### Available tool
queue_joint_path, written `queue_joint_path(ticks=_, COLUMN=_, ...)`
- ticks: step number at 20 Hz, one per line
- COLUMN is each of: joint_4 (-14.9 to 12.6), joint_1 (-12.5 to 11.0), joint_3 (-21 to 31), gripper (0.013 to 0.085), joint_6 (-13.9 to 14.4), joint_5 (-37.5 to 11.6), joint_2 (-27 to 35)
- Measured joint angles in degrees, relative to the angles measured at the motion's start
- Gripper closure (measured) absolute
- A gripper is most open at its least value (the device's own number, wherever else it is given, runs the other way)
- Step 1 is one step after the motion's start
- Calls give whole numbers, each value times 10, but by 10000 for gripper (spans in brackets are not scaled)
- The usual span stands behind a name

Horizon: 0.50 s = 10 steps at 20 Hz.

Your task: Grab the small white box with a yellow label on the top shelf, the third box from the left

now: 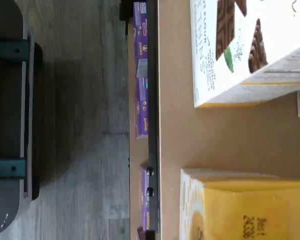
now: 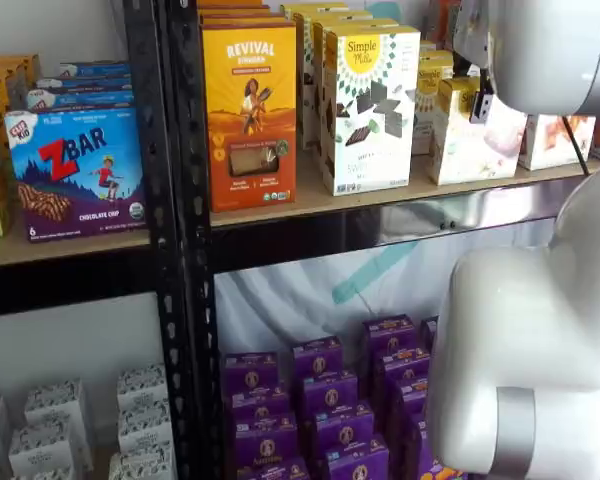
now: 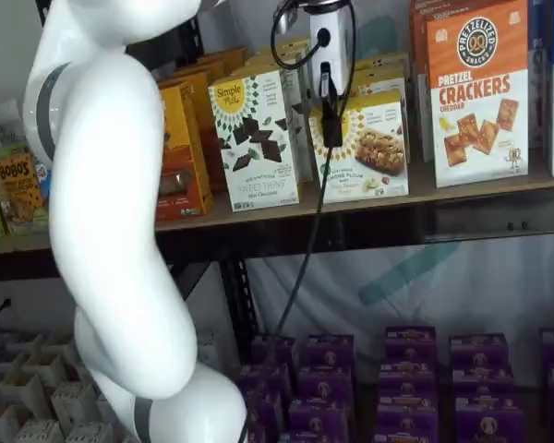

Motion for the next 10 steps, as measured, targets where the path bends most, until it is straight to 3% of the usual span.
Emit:
queue_joint_path(ticks=2, joint_4=0, joint_1=0, joint_3=2, gripper=410, joint_6=0, joint_5=-1, joint_2=-2)
queue_joint_path(ticks=5, joint_4=2, joint_1=0, joint_3=4, gripper=490, joint_6=1, joint_5=-2, joint_2=-3)
queue_joint_path(ticks=9, joint_4=3, joint_1=1, joint_3=5, gripper=490, joint_6=1, joint_5=0, joint_2=-4)
queue_joint_path(ticks=10, joint_4=5, joint_1=0, joint_3=4, gripper=530, joint_6=1, joint_5=1, joint_2=-4)
